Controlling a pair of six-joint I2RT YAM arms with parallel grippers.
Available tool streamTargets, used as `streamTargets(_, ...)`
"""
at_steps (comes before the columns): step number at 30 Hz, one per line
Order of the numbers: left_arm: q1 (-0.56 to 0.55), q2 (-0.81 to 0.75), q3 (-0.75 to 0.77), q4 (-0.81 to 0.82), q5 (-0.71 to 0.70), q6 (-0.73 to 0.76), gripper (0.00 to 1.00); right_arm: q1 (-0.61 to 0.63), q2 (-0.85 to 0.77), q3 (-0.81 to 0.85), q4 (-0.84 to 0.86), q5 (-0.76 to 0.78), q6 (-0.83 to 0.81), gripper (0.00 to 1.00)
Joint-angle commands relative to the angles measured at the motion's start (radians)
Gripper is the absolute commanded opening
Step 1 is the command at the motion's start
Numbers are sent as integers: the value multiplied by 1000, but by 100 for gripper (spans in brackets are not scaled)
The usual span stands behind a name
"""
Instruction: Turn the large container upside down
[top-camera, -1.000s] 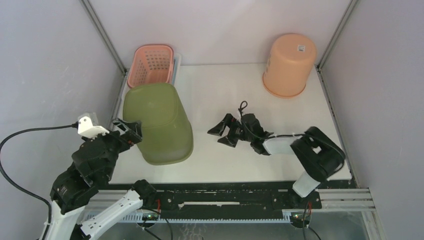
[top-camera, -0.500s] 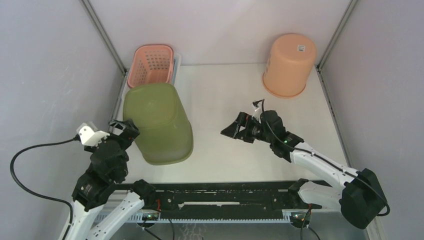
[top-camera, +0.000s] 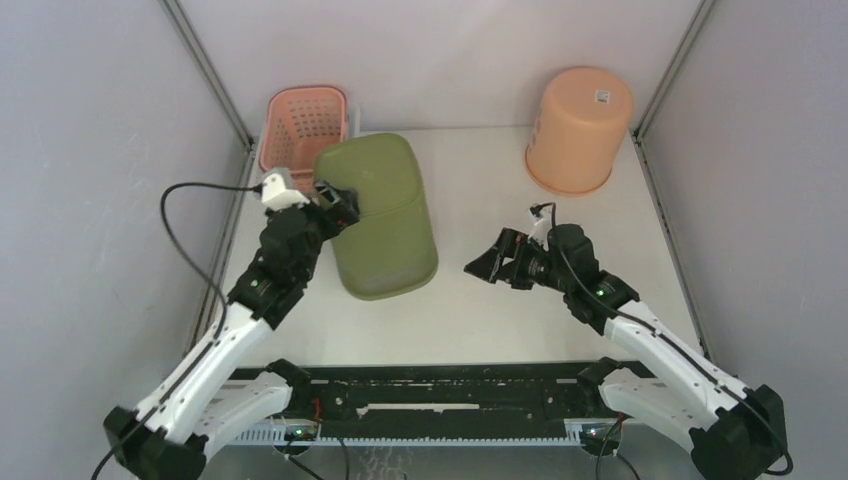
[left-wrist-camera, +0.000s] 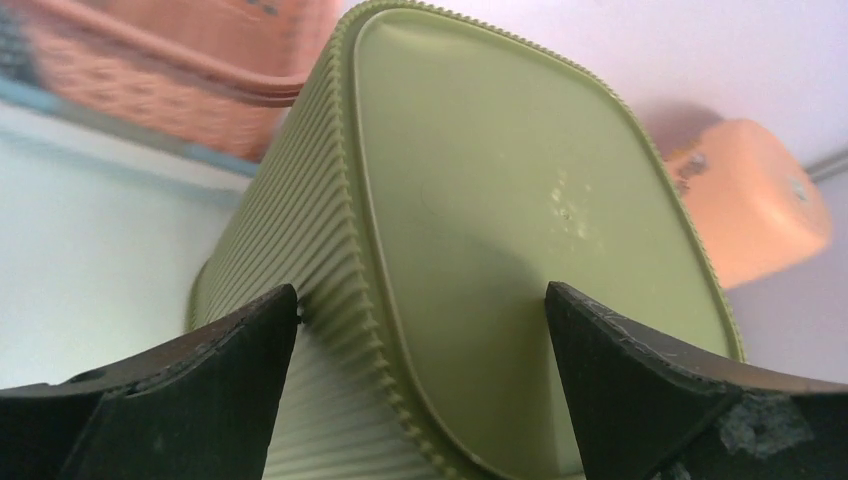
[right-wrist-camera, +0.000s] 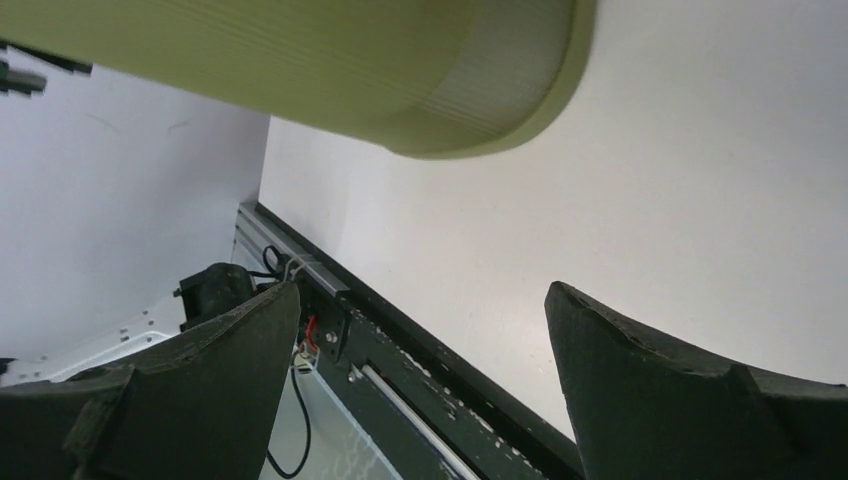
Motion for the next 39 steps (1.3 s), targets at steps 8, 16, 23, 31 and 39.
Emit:
streamTargets(8, -95, 554, 274, 438, 461, 139, 95, 71, -80, 123, -166, 113, -110, 99)
streamTargets(16, -91, 383, 256, 365, 439, 159, 99, 287, 152, 169, -38, 221, -204, 99)
streamTargets(23, -72, 206, 241, 159, 259, 191, 100, 300, 506, 297, 158, 283, -172, 99)
streamTargets(31, 49, 74, 181, -32, 129, 44, 100, 159, 863, 493, 286, 397, 48, 99)
streamTargets(39, 104, 85, 183, -119, 93, 48, 100, -25, 966, 579, 244, 387, 90, 99)
